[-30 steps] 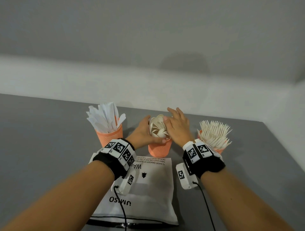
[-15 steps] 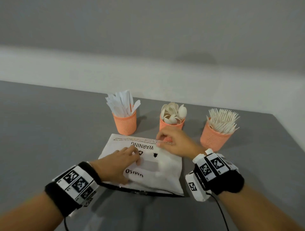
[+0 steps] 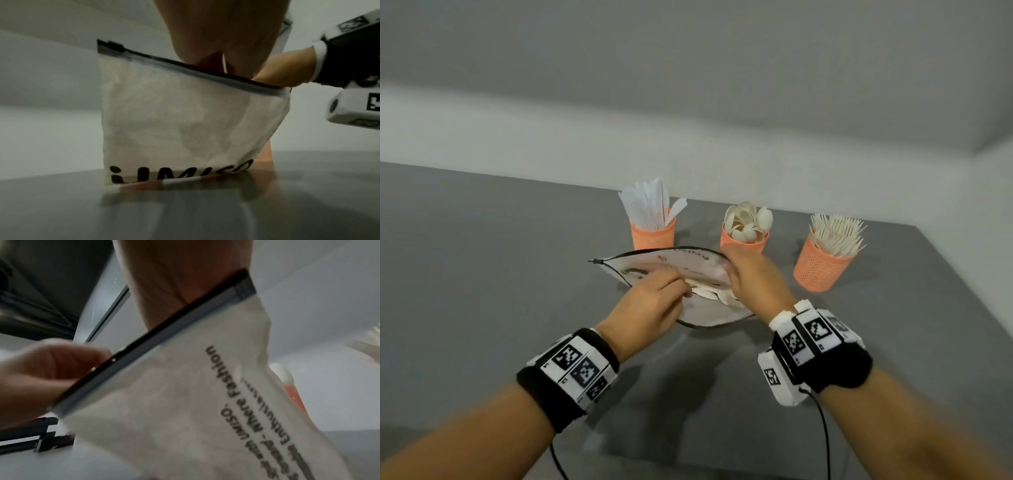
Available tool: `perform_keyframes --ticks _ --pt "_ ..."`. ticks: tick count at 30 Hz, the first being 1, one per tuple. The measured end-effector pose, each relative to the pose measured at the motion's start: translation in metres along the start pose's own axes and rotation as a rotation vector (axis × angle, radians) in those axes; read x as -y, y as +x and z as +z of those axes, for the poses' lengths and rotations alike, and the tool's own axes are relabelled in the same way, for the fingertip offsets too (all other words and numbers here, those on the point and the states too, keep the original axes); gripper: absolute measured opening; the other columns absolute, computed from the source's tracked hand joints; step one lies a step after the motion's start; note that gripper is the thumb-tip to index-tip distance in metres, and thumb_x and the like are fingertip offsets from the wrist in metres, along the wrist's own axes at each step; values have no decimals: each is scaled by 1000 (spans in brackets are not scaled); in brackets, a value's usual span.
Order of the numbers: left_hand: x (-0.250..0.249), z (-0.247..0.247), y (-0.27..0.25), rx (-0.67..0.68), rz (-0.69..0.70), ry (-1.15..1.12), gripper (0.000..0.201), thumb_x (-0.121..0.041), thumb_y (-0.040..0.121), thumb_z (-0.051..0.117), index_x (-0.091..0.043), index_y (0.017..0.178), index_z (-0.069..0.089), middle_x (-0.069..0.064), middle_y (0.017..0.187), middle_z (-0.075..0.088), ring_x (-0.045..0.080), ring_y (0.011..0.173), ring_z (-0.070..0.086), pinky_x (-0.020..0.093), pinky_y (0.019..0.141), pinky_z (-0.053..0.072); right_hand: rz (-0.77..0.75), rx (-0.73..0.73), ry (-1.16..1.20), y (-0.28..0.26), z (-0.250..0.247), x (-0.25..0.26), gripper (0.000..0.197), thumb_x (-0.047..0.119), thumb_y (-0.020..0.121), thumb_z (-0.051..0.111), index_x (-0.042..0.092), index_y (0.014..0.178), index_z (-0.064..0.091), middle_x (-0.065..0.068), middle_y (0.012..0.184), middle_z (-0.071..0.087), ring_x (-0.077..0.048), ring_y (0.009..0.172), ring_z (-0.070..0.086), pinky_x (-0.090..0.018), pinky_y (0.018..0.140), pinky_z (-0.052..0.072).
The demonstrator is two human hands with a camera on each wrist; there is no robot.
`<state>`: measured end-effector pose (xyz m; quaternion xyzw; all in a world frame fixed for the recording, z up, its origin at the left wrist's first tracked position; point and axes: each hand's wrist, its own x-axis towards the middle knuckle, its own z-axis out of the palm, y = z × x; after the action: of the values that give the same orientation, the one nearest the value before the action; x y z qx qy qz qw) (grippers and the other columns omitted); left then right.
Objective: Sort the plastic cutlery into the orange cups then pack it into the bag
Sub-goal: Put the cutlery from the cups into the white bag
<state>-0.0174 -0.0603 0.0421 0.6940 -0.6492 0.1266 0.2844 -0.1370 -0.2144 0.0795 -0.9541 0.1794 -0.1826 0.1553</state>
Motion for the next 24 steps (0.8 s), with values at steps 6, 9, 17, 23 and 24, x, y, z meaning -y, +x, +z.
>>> perform_keyframes --ticks 6,9,17,23,24 --pt "4 20 21 1014 -351 279 35 -17 90 53 -7 122 57 12 125 59 28 116 54 33 97 41 57 -136 -21 10 -3 9 21 1 89 41 10 99 56 -8 95 63 -29 80 58 -37 62 47" --pt "5 33 35 1072 -379 322 39 -21 84 65 -7 120 60 10 120 61 28 113 56 33 94 43 86 -104 21 7 -3 12 20 1 90 40 8 99 57 -10 93 63 -26 79 56 -38 65 48" --pt "-6 97 64 777 -413 387 49 -17 94 45 -6 139 31 14 146 32 31 136 30 45 109 27 70 113 185 5 -1 14 23 1 89 45 8 103 63 -12 101 68 -24 94 61 -22 70 35" --pt "21 105 55 678 -432 352 44 -23 95 42 -15 138 37 9 141 40 27 130 38 37 106 30 116 101 227 4 -7 2 23 4 92 45 4 106 63 -14 104 67 -25 98 59 -23 73 37" --pt "24 102 56 684 -430 326 44 -22 94 44 -15 137 40 9 139 43 27 127 41 36 105 32 123 91 233 4 -8 0 23 4 92 45 4 106 63 -13 104 67 -24 98 58 -22 72 35"
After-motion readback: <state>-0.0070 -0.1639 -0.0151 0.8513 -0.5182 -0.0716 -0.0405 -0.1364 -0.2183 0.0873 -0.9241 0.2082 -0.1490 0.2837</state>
